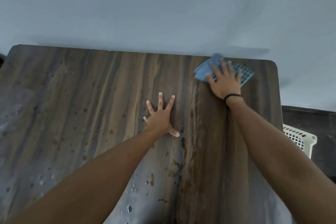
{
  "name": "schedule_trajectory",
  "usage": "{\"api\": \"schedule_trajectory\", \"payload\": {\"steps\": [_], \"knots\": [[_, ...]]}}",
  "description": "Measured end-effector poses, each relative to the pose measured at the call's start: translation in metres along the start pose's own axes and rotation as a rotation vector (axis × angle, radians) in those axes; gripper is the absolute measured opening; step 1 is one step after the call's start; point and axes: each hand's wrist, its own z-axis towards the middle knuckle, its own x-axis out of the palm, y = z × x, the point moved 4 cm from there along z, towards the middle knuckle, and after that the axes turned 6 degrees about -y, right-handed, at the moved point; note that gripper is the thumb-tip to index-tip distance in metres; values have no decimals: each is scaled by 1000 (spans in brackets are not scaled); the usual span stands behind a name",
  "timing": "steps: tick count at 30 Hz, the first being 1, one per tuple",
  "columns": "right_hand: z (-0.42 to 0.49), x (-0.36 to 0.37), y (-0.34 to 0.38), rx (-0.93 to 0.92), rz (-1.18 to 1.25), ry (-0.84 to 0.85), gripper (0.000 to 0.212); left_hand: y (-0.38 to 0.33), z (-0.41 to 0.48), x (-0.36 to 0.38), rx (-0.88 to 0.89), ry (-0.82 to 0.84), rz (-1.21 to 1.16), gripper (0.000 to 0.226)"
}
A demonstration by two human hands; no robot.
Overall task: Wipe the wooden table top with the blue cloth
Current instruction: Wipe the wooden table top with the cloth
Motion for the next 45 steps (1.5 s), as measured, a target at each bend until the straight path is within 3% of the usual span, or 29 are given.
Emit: {"api": "schedule_trajectory", "payload": {"steps": [3,4,8,9,13,14,17,19,20,23,25,27,32,34,37,38,42,43,45], "knots": [[20,-9,-9,337,68,-59,63,1,2,-1,-1,-3,-1,151],[18,-5,6,321,62,-54,63,0,2,-1,0,-1,1,151],[-9,18,45,-80,-33,30,62,-1,2,-1,-5,1,-1,153],[-4,14,38,-84,-22,34,62,-1,2,-1,-4,-4,2,153],[28,-6,11,325,80,-36,63,0,1,-2,-2,2,2,151],[26,-4,20,317,81,-32,63,0,1,-3,-2,7,5,151],[-7,17,56,-61,-27,40,63,0,2,-2,-7,14,0,152],[-13,16,41,-193,-60,81,62,1,1,-3,-9,5,1,152],[-6,9,25,-151,-53,57,62,1,0,-3,-3,2,1,152],[18,-16,-26,218,23,-37,65,0,1,-3,1,2,4,151],[15,-17,-29,340,53,-59,65,-1,0,-3,-8,0,15,151],[-10,-5,-3,288,39,-55,63,-2,1,-3,-4,-3,3,151],[-63,16,21,-67,-69,54,62,-3,-2,-6,-18,-6,8,151],[-33,3,4,46,-32,12,62,-4,-1,-5,-13,-2,8,151],[6,-6,5,363,77,-47,63,-2,-2,-5,-9,-4,6,151],[5,-1,20,348,65,-44,63,-2,-2,-4,-3,-3,0,151],[-18,21,59,-120,-35,59,60,-1,-1,-3,-2,-10,-3,151],[-10,17,52,-123,-32,53,60,-1,-1,-3,-2,-8,-2,151],[13,3,34,68,27,14,61,0,0,-3,6,-4,-7,151]]}}
